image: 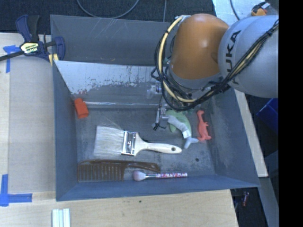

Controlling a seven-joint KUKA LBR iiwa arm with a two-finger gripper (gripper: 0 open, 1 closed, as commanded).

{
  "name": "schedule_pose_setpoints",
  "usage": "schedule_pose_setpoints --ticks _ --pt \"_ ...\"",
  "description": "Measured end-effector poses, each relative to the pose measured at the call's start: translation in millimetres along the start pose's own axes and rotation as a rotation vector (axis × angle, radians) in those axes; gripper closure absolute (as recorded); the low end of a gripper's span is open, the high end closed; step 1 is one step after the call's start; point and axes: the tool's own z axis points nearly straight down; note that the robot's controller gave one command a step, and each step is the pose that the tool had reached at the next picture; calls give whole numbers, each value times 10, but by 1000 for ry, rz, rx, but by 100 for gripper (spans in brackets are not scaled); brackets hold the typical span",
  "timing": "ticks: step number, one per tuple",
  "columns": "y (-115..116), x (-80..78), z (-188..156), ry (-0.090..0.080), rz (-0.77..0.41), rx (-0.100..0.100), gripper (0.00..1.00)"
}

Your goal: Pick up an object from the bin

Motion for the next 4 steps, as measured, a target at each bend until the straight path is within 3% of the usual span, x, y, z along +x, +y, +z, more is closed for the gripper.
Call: schedule_pose_setpoints --ticks 1,2,3,4 --pt "-4 -12 -50 -8 2 0 0" --pt "273 561 1220 -5 148 -1 0" --pt "311 590 666 -24 124 -3 0" --pt "276 596 1151 -2 141 0 0"
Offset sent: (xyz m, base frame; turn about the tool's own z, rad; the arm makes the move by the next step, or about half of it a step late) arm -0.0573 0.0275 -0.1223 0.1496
